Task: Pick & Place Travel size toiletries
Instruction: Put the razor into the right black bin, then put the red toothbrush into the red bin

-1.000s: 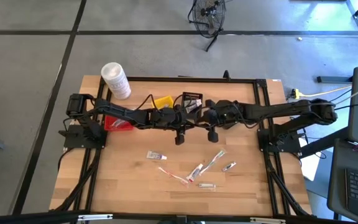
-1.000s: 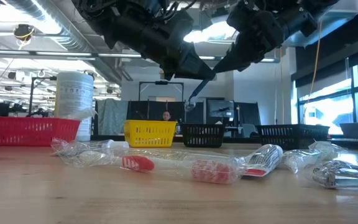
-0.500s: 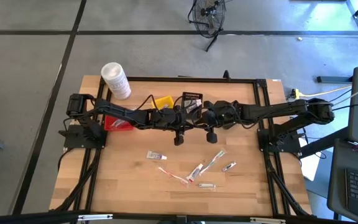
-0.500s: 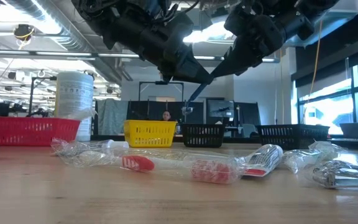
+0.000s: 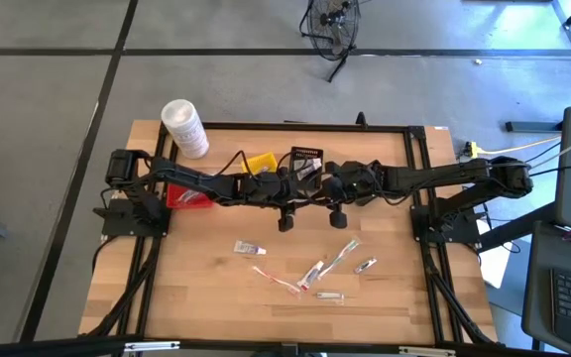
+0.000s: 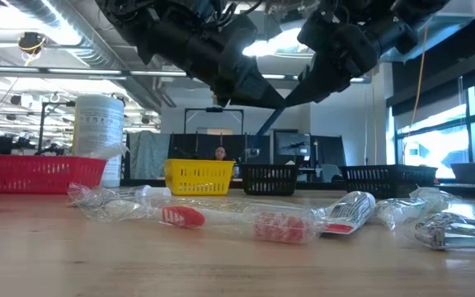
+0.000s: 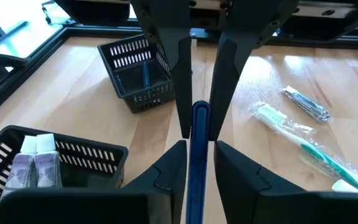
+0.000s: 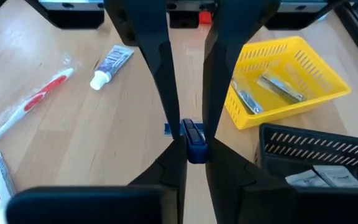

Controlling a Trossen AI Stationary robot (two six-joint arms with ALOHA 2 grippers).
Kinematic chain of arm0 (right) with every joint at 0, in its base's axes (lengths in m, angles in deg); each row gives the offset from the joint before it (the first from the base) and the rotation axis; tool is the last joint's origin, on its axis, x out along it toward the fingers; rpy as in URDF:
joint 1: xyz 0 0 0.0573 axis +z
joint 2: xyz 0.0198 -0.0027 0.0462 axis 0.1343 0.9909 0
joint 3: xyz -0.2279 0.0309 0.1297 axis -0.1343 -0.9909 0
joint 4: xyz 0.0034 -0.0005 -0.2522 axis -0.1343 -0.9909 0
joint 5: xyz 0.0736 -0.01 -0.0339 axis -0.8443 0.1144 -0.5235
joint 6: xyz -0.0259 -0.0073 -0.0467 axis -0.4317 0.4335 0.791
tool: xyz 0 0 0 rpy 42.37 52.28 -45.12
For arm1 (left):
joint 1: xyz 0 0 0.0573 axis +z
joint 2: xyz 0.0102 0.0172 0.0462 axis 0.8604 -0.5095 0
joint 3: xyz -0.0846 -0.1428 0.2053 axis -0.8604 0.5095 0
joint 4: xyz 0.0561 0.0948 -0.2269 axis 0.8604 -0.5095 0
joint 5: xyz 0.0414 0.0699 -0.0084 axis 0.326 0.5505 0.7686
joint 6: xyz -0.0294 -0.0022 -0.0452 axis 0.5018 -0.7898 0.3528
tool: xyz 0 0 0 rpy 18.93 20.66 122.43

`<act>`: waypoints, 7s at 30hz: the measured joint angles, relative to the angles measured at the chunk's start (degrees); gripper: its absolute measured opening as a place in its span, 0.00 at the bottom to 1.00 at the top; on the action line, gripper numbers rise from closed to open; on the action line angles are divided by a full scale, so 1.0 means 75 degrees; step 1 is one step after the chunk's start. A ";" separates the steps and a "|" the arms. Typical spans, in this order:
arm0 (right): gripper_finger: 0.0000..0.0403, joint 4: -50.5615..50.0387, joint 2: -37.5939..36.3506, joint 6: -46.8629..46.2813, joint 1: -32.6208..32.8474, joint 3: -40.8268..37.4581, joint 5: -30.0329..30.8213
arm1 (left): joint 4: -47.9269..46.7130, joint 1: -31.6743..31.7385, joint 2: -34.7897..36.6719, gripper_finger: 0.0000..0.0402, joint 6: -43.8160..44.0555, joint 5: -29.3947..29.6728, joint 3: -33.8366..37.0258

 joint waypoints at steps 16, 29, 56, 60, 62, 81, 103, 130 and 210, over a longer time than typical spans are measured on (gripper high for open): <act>0.12 -0.4784 -0.0540 -0.0437 0.0074 0.1502 0.1866 | -0.0111 0.0000 0.0000 0.20 0.0008 0.0385 0.0006; 0.11 -0.7919 -0.2225 -0.0265 0.0048 0.1968 0.2943 | -0.0195 -0.0067 0.0000 0.20 0.0017 0.0373 0.0015; 0.15 -0.5790 -0.3238 0.0278 -0.1063 -0.0192 0.1418 | -0.0178 -0.0058 0.0000 0.20 0.0000 0.0367 0.0017; 0.16 -0.5318 -0.3013 0.0246 -0.1112 -0.0192 0.1326 | -0.0176 -0.0058 0.0000 0.20 0.0000 0.0367 0.0017; 0.18 -0.5176 -0.2812 0.0355 -0.1110 -0.0192 0.1528 | -0.0175 -0.0058 0.0000 0.20 0.0000 0.0367 0.0017; 0.48 -0.4049 -0.1612 -0.0301 -0.1118 -0.0192 0.2378 | -0.0175 -0.0067 0.0000 0.20 0.0000 0.0367 0.0020; 0.29 -0.2394 0.0212 -0.0804 -0.1420 -0.0192 0.2661 | -0.0178 -0.0066 -0.0001 0.20 0.0000 0.0367 0.0020; 0.10 -0.4937 -0.0448 0.0947 -0.1472 -0.0187 0.3417 | -0.0318 -0.0067 -0.0003 0.20 0.0023 0.0367 0.0020; 0.39 0.1671 -0.0350 -0.0921 0.2404 -0.1740 -0.0571 | -0.2279 -0.3103 -0.0163 0.20 0.1603 0.0108 0.0146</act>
